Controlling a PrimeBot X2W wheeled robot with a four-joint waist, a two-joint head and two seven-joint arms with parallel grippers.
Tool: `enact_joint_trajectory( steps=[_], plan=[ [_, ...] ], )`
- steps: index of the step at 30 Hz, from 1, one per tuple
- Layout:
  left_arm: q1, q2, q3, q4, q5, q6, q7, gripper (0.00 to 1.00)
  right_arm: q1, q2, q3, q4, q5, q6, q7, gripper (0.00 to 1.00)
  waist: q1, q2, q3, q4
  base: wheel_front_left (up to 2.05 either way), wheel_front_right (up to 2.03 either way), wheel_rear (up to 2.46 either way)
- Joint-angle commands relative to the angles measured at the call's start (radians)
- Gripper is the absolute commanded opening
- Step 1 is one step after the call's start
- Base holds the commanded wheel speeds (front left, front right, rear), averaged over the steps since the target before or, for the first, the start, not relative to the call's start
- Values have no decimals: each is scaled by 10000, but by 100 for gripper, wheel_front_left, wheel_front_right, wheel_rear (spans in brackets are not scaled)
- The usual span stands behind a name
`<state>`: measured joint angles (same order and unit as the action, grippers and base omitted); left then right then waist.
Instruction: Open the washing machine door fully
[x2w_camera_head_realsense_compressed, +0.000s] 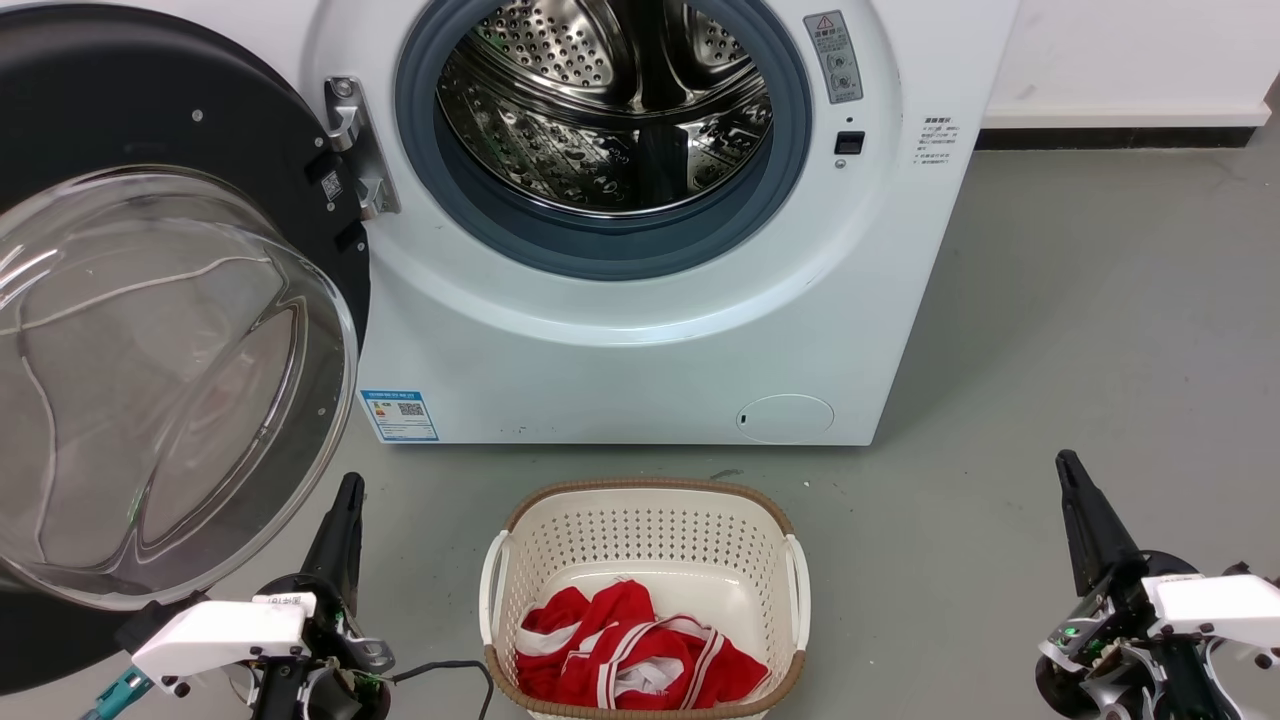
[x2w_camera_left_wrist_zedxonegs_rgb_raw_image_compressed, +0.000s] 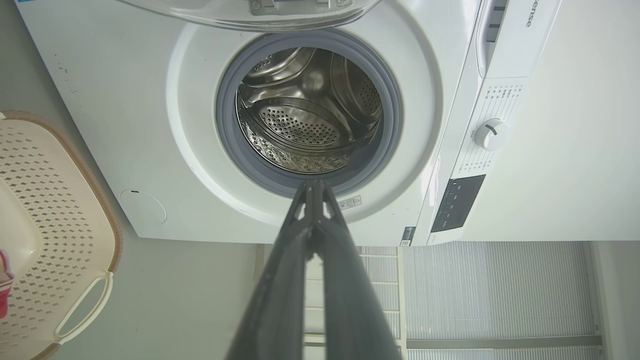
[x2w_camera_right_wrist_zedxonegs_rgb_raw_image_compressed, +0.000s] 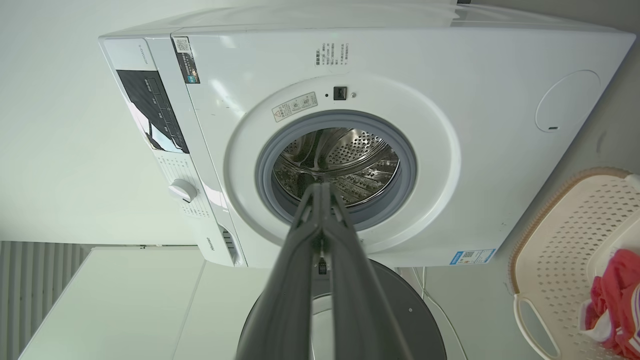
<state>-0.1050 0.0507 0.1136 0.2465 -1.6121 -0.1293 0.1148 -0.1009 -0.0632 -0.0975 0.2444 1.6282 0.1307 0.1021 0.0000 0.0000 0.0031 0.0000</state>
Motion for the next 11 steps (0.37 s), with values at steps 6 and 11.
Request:
enact_joint_trajectory(
  steps=[6, 11],
  plan=[
    [-78, -9, 27, 2, -14, -37, 27, 0, -120, 36, -35, 18, -61, 0, 28, 0, 0, 0, 0, 0, 0, 0, 0],
    [-78, -9, 27, 2, -15, -37, 27, 0, -120, 42, -45, 17, -65, 0, 36, 0, 0, 0, 0, 0, 0, 0, 0]
  ],
)
